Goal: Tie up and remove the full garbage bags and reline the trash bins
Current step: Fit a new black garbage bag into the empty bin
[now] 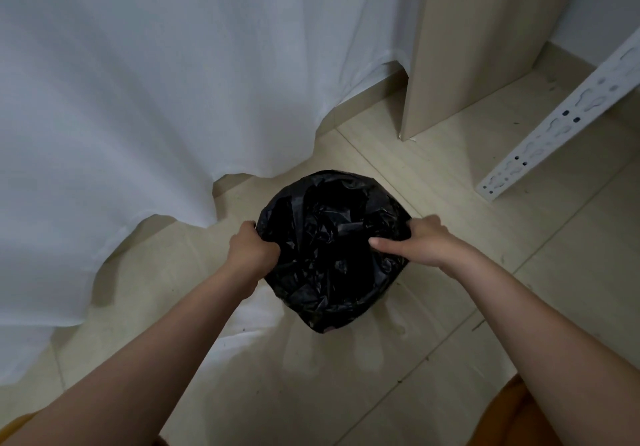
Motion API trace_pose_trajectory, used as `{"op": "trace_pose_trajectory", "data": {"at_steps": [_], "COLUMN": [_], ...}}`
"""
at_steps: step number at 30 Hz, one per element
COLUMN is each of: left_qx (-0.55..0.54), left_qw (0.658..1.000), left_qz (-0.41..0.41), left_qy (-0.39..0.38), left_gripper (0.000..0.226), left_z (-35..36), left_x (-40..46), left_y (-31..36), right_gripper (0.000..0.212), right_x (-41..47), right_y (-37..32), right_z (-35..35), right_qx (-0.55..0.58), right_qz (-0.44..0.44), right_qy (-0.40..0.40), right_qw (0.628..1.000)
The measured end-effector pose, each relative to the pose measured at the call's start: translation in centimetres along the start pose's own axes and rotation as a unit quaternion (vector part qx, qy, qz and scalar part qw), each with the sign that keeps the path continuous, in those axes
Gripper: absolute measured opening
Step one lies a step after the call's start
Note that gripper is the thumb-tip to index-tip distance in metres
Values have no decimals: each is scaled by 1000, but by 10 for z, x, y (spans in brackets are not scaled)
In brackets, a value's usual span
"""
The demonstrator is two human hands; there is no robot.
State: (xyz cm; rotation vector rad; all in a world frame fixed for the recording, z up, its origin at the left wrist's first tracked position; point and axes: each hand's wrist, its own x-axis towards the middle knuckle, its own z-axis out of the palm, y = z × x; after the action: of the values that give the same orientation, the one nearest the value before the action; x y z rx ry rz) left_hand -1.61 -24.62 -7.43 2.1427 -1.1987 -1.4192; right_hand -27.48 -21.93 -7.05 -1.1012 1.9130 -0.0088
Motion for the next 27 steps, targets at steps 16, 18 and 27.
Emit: {"op": "trace_pose_trajectory", "data": {"at_steps": [16, 18, 27], "left_qx": [283, 347, 514], "left_qw": [928, 906, 797], "left_qz": [242, 244, 296], "left_qy": [-22, -16, 115], "left_gripper": [67, 70, 87], "left_z": [-8, -12, -22], "left_x": [-12, -14, -30], "left_y": [-3, -3, 16], "right_gripper": [115, 114, 96], "right_x": [3, 2, -27], "right_y": [-3, -3, -18], "right_z": [18, 16, 26], "right_qx": [63, 11, -169], "right_qz": [-189, -184, -346], "right_qy": [-64, -25, 211], "right_qw": [978, 982, 898]}}
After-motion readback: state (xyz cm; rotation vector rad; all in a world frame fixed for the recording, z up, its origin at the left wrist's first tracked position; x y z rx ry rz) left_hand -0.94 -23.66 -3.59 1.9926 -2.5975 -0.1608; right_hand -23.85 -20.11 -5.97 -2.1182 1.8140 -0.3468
